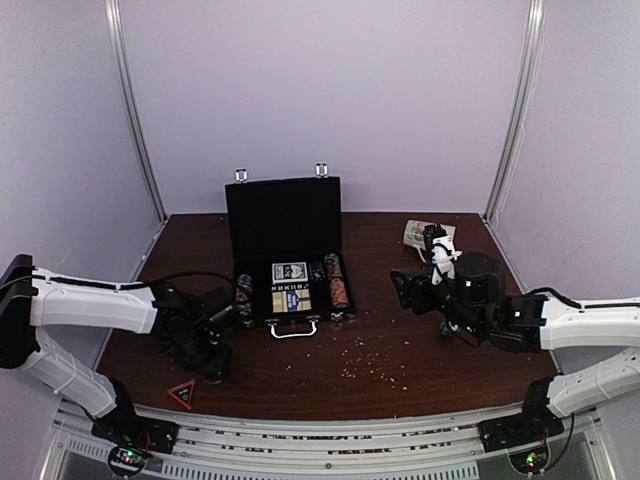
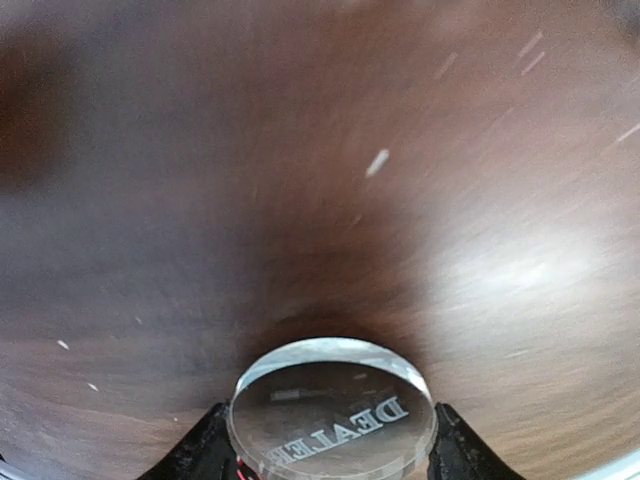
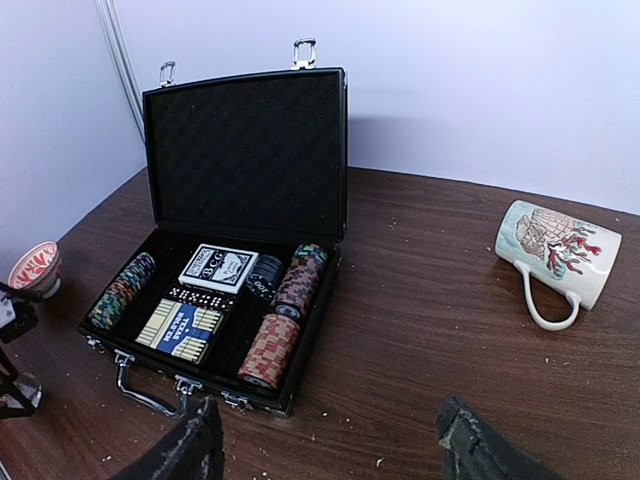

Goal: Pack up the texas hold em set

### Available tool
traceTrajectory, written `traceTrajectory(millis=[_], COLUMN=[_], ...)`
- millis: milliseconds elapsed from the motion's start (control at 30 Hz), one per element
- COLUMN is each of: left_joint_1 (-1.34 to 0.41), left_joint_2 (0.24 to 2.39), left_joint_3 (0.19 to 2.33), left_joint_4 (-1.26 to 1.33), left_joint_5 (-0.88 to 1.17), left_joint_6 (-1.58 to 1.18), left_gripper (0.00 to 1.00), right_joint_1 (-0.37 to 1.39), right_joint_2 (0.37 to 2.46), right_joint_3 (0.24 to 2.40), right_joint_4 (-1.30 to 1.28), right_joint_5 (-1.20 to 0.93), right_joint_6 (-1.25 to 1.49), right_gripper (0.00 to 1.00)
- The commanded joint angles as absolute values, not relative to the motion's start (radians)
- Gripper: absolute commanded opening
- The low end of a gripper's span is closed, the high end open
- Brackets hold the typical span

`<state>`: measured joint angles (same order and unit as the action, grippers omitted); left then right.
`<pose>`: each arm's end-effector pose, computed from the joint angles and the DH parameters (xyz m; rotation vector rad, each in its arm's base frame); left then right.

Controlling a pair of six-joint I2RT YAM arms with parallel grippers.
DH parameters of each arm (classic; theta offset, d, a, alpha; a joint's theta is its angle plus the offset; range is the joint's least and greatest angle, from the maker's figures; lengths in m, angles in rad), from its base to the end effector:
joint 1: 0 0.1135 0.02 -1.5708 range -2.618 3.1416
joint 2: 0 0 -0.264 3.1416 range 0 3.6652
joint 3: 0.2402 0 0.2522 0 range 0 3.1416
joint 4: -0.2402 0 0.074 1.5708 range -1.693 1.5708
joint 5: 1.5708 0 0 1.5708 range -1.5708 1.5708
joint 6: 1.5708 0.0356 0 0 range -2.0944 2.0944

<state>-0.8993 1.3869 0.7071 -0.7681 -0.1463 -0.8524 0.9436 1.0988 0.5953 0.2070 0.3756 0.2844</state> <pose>0.1368 -0.1638 0.1573 0.0559 2.9503 -0.0010 0.1549 0.1915 0.2517 -0.3541 1.8426 0.5037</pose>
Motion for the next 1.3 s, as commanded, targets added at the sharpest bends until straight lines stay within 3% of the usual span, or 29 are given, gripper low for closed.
traceTrajectory(millis=[0, 400, 633, 833, 1267], left_joint_1=[-0.901, -0.878, -0.798, -0.739, -0.655], left_joint_2=[1.420, 1.902, 2.099, 2.202, 2.268], left_joint_3=[0.913, 1.616, 1.889, 1.997, 1.978], left_joint_4=[-0.763, -0.787, -0.799, -0.791, -0.758], left_joint_5=[-0.207, -0.194, -0.123, -0.115, -0.151], left_joint_6=[-0.770, -0.451, -0.347, -0.308, -0.287], left_gripper=[0.57, 0.57, 0.54, 0.53, 0.53], right_joint_1=[0.939, 0.938, 0.937, 0.937, 0.935], right_joint_2=[1.083, 1.032, 0.982, 0.991, 1.008], right_joint_3=[0.580, 0.557, 0.528, 0.521, 0.531], right_joint_4=[0.229, 0.237, 0.259, 0.269, 0.266], right_joint_5=[0.399, 0.403, 0.433, 0.447, 0.427], right_joint_6=[0.290, 0.296, 0.290, 0.287, 0.290], right_gripper=[0.73, 0.73, 0.75, 0.75, 0.75])
